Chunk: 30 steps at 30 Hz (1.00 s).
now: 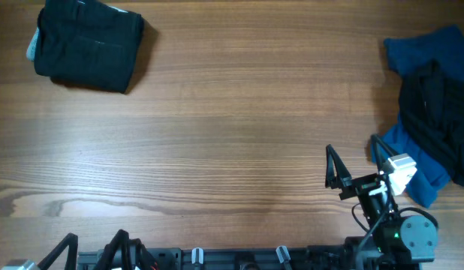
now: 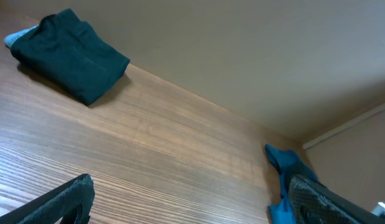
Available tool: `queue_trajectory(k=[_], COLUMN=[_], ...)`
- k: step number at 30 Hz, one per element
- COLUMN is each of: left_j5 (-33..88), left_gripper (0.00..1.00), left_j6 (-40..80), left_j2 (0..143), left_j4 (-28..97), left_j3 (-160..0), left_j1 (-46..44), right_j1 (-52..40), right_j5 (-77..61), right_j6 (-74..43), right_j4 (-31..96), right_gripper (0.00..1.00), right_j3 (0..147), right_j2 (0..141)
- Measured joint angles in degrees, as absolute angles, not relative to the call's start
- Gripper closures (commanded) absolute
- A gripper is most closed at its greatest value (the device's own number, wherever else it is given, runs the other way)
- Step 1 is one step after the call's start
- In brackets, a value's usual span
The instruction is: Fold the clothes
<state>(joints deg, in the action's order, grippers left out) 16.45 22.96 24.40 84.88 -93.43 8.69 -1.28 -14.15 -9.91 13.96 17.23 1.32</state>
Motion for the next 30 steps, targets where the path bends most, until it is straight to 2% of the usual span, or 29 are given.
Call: queue_trajectory(k=[4,20,30], left_j5=[16.4,16.4,16.4], left_gripper=[0.0,0.0,0.0], left_j6=[23.0,23.0,23.0], left_j2=[24.4,24.4,24.4], left_j4=[84.9,84.9,84.9], left_j3=[-93.4,-93.4,-93.4], left_j1=[8.7,8.7,8.7], right_j1=[-1.3,-1.3,-1.3], right_j5=[-14.2,-16.5,-11.1], right_j6=[-9.9,-8.8,-8.7], right_j4=[12.1,-11.1,-7.8], right_gripper=[0.0,0.0,0.0], right_j3=[14.9,1.9,0.5], right_j2=[1.3,1.1,1.0])
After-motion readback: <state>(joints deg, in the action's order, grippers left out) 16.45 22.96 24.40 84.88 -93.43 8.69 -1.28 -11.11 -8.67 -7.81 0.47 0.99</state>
